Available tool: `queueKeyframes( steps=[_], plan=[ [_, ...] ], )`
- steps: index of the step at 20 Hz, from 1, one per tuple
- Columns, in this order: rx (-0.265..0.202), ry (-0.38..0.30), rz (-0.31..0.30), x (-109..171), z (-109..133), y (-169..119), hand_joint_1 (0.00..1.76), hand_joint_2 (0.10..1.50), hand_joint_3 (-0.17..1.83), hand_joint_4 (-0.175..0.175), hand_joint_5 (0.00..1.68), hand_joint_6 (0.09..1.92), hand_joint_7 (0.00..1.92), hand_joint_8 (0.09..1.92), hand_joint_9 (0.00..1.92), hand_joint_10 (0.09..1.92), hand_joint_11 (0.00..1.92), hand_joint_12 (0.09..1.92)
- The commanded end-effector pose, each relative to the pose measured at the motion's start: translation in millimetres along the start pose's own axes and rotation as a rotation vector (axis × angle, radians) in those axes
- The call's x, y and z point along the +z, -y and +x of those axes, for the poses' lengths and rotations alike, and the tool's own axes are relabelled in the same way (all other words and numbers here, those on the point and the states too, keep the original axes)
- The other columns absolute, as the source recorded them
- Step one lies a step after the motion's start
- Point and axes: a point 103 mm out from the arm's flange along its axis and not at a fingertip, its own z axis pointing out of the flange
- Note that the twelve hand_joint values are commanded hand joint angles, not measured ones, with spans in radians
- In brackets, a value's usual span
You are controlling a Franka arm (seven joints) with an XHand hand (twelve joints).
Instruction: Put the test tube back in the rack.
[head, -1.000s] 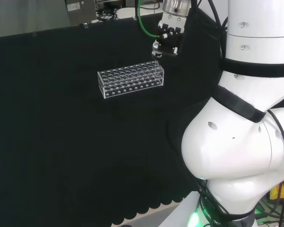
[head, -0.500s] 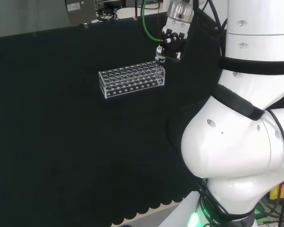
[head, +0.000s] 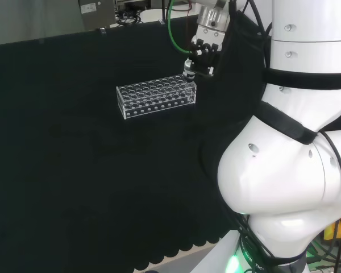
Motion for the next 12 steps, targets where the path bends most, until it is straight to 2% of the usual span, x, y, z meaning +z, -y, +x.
queueKeyframes(
  steps=[1,3,5,7,12],
  plan=[
    [-0.085,-0.104,0.058,-11.1,-2.1,4.2,1.19,0.59,0.67,-0.164,1.03,0.53,1.24,0.65,1.23,0.73,0.93,1.27],
    [-0.106,-0.091,0.059,-15.4,3.6,7.8,1.11,0.51,0.74,-0.128,0.65,0.64,0.93,0.81,0.98,0.81,0.74,1.39],
    [-0.123,-0.078,0.049,-22.2,8.9,12.3,1.06,0.49,0.73,-0.097,0.45,0.63,0.69,0.91,0.77,0.87,0.60,1.45],
    [-0.140,-0.055,0.034,-27.8,18.5,17.7,1.04,0.49,0.72,-0.083,0.39,0.61,0.58,0.94,0.67,0.89,0.53,1.46],
    [-0.160,-0.078,-0.005,-62.9,19.1,34.0,1.02,0.49,0.72,-0.072,0.37,0.58,0.53,0.95,0.61,0.90,0.49,1.47]
  ],
)
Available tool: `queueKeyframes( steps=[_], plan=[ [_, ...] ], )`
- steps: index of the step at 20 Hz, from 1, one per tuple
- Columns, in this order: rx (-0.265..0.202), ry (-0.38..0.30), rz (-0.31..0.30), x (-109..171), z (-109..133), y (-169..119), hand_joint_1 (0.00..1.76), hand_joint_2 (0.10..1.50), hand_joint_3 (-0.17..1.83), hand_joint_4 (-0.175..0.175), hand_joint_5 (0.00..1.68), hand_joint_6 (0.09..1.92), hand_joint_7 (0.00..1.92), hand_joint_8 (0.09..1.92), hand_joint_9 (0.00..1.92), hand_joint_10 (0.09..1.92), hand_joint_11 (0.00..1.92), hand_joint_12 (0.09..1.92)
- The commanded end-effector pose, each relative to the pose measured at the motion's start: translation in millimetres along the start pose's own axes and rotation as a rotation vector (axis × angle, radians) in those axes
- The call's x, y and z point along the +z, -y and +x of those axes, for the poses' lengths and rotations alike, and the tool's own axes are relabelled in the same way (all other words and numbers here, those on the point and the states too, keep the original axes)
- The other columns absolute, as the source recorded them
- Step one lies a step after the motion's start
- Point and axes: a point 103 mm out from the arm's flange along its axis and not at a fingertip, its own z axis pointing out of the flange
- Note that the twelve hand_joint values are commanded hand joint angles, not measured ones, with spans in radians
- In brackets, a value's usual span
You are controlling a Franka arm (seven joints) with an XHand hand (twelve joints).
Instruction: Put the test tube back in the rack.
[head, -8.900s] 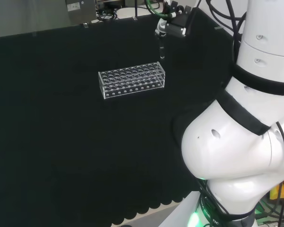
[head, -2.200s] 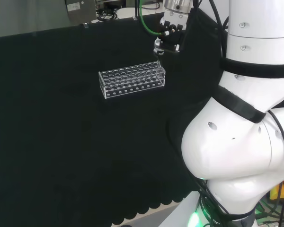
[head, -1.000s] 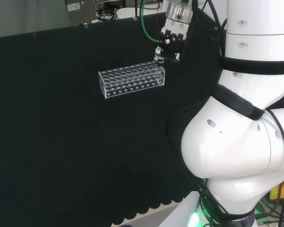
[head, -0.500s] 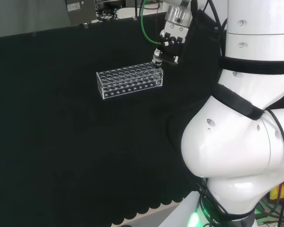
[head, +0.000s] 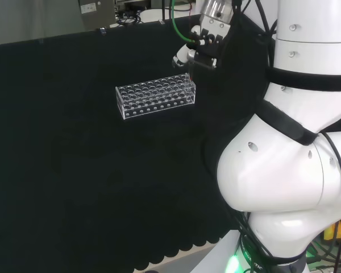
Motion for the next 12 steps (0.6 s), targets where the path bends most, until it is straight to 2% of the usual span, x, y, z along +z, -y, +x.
queueKeyframes(
  steps=[1,10,12],
  plan=[
    [-0.045,-0.009,-0.044,-38.9,14.2,23.5,1.02,0.49,0.72,-0.071,0.37,0.58,0.52,0.95,0.61,0.90,0.49,1.47],
    [-0.088,0.051,-0.129,-97.2,34.8,64.8,1.01,0.50,0.69,-0.067,0.39,0.54,0.51,0.95,0.60,0.90,0.48,1.47],
    [-0.085,0.067,-0.147,-106.1,42.5,77.7,1.01,0.51,0.67,-0.066,0.40,0.53,0.51,0.95,0.60,0.90,0.47,1.48]
  ],
)
